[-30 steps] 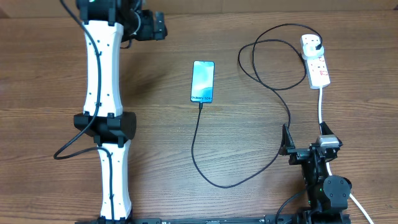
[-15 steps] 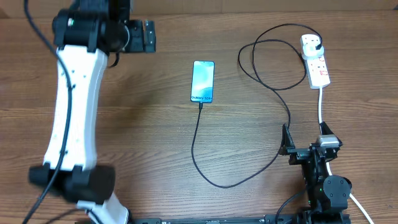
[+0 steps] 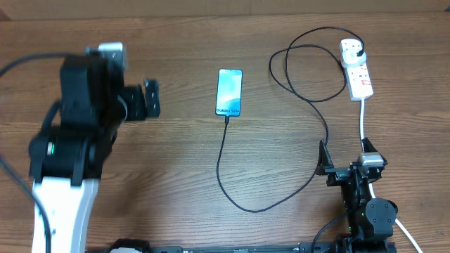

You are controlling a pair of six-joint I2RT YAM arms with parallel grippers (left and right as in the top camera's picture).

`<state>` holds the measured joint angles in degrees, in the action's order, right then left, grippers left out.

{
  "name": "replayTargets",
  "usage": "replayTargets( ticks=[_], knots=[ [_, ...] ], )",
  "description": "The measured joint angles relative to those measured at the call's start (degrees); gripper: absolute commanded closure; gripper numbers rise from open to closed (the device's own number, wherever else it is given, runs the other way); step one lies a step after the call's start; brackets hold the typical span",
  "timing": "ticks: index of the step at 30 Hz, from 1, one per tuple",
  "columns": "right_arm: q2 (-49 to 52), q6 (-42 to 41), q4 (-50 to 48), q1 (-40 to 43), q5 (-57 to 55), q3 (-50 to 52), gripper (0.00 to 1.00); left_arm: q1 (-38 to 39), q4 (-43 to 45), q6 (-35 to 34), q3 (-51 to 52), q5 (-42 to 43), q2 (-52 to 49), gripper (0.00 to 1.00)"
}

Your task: Plug charger to phone and switch on socket

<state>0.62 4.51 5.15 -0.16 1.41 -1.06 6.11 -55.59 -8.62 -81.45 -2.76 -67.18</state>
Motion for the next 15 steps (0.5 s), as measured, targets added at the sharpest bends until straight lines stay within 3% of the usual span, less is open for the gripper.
replayTargets(
  ticks=[15],
  knots=[
    [0.02,0.04,0.04,0.02,0.00,0.00,0.00,-3.72,23.54,-0.02,33.64,0.09,22.01,0.00]
  ],
)
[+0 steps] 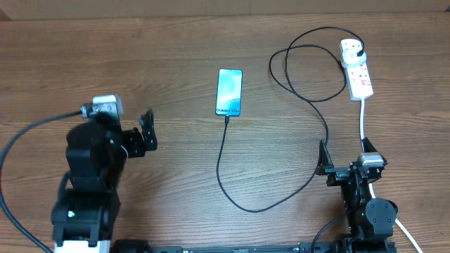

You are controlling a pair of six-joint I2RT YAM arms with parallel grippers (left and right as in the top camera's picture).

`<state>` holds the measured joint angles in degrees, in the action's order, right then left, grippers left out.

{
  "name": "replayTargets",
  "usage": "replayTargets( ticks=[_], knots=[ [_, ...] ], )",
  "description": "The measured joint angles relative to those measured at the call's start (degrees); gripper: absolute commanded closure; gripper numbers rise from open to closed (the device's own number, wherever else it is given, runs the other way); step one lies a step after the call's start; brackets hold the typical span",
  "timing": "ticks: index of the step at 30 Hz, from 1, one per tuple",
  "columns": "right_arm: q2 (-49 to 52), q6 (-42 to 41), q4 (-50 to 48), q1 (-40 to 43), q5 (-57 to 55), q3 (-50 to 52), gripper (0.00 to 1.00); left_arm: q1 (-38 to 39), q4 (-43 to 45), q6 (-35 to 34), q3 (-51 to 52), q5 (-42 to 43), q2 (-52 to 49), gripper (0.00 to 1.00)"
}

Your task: Plug charger to phone and switch on socket

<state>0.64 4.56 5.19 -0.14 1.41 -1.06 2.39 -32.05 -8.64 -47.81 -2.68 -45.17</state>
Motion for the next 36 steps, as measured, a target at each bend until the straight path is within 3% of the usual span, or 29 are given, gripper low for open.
replayTargets(
  ticks=[18,36],
  knots=[
    [0.00,0.15,-0.04,-0.02,0.00,0.00,0.00,-0.20,22.49,0.00,25.18,1.60,20.11,0.00],
    [0.00,0.17,-0.04,-0.02,-0.15,0.00,0.00,-0.20,26.58,-0.20,36.39,1.57,37.59,0.00]
  ],
)
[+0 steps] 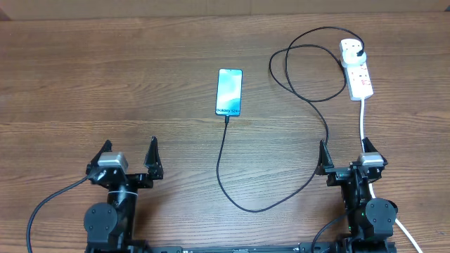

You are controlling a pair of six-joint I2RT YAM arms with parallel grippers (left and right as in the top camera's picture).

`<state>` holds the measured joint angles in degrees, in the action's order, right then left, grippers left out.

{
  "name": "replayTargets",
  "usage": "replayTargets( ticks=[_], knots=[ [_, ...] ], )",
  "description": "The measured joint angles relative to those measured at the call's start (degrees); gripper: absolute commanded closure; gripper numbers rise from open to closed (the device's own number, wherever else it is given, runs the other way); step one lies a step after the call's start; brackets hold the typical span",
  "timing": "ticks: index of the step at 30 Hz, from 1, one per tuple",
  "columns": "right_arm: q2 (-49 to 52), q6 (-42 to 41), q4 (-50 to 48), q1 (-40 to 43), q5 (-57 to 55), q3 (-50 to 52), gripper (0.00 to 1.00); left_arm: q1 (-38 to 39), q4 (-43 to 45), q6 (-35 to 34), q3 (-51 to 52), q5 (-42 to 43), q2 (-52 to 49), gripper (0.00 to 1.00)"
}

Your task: Plug charger to phone and switch on socket

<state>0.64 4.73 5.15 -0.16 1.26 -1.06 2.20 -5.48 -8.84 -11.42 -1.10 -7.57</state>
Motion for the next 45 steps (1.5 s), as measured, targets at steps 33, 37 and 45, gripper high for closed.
replayTargets(
  ticks=[33,37,45],
  knots=[
    [-0.02,-0.02,0.00,0.02,0.00,0.00,0.00,-1.55,1.11,1.18,10.95,-1.51,6.80,0.00],
    [0.00,-0.02,0.02,0.00,0.00,0.00,0.00,-1.55,1.07,2.93,10.95,-1.27,6.80,0.00],
    [-0.02,-0.02,0.00,0.00,0.00,0.00,0.00,-1.55,1.05,4.66,10.95,-1.25,6.80,0.00]
  ],
)
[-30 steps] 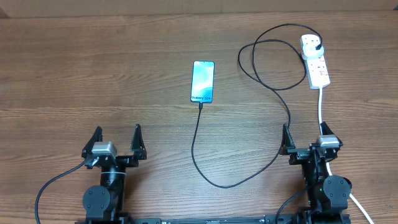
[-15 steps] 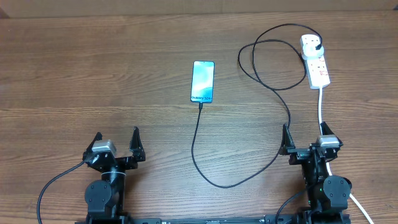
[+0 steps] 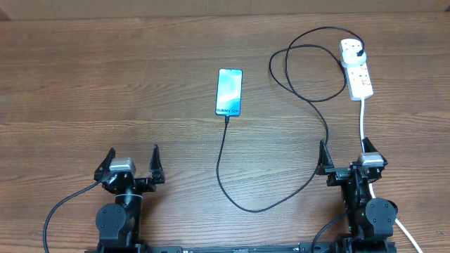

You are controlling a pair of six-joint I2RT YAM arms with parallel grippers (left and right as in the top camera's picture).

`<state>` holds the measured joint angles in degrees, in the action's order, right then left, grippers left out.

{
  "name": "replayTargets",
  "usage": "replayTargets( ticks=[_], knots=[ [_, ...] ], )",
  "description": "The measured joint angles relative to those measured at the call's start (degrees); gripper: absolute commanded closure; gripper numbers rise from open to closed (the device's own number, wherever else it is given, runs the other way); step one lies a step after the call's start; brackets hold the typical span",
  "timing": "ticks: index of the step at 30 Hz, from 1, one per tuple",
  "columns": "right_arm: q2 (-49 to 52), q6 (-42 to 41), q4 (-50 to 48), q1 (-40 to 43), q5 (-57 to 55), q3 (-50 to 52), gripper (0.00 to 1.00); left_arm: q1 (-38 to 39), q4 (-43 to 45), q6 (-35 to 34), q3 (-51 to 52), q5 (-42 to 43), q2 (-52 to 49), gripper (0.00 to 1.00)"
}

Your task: Plug charger to phone and switch on socket

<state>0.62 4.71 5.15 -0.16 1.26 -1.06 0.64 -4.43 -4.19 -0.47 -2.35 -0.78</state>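
The phone point(image 3: 230, 92) lies face up at the table's middle back, screen lit, with the black charger cable point(image 3: 223, 169) plugged into its near end. That cable loops right and back to a plug in the white socket strip point(image 3: 356, 69) at the far right. My left gripper point(image 3: 133, 159) is open near the front left edge, well short of the phone. Open too is my right gripper point(image 3: 344, 153) at the front right, its left finger close to the cable.
The strip's white lead point(image 3: 363, 119) runs toward the front right, passing under the right arm. Bare wooden tabletop point(image 3: 105, 84) lies around the phone and to the left.
The left arm has shifted slightly right and nearer the front edge, gripper still open. Phone, cable, socket strip and right arm are unchanged.
The left arm was first raised over the left of the table, gripper open and level with the phone. It then stood lower and nearer the front, then sat folded at the front left edge, where it is now. The cable was in the phone throughout.
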Motion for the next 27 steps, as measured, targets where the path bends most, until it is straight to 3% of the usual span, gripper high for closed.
replayTargets(
  ticks=[27],
  knots=[
    [0.00,0.00,0.02,0.00,-0.02,0.00,0.00,2.01,0.04,1.64,0.00,-0.02,0.00,0.00]
  ],
)
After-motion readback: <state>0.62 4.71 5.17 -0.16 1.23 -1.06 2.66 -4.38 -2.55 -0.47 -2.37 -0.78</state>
